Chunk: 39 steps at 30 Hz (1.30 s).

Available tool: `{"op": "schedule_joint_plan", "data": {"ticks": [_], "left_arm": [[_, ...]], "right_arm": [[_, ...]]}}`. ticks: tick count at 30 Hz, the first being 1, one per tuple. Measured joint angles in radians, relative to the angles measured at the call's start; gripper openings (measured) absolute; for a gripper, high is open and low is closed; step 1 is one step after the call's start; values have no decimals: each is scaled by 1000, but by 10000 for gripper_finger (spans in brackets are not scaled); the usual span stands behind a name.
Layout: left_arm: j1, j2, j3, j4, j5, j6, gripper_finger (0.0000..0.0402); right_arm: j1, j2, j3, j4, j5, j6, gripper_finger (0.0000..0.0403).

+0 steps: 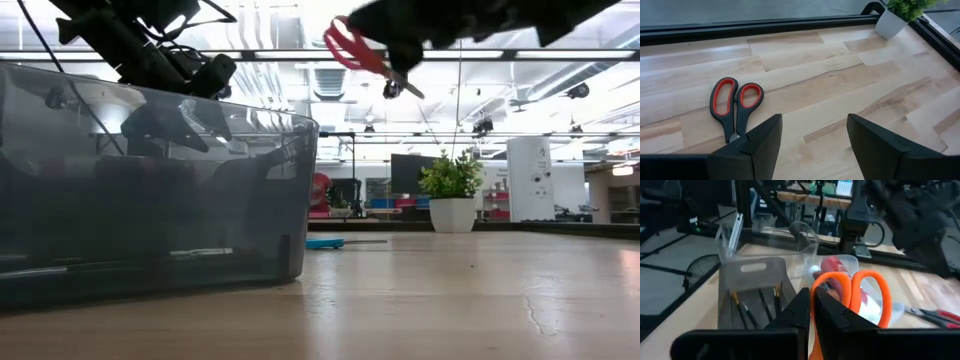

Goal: Pick & Place Paint Supplies
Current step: Put the orange scissors into the bottom transparent bin

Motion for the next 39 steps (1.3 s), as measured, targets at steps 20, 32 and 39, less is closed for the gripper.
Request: {"op": "schedule_joint_plan", "data": {"ticks": [20,32,39], "left_arm": [[0,0,0,0,0,0,232],[0,0,0,0,0,0,232],[0,0,0,0,0,0,232]], "right_arm": [[-1,494,562,40,-217,124,10],[-1,583,644,201,-399,79,8],[-1,615,640,245,-412,84,8]]}}
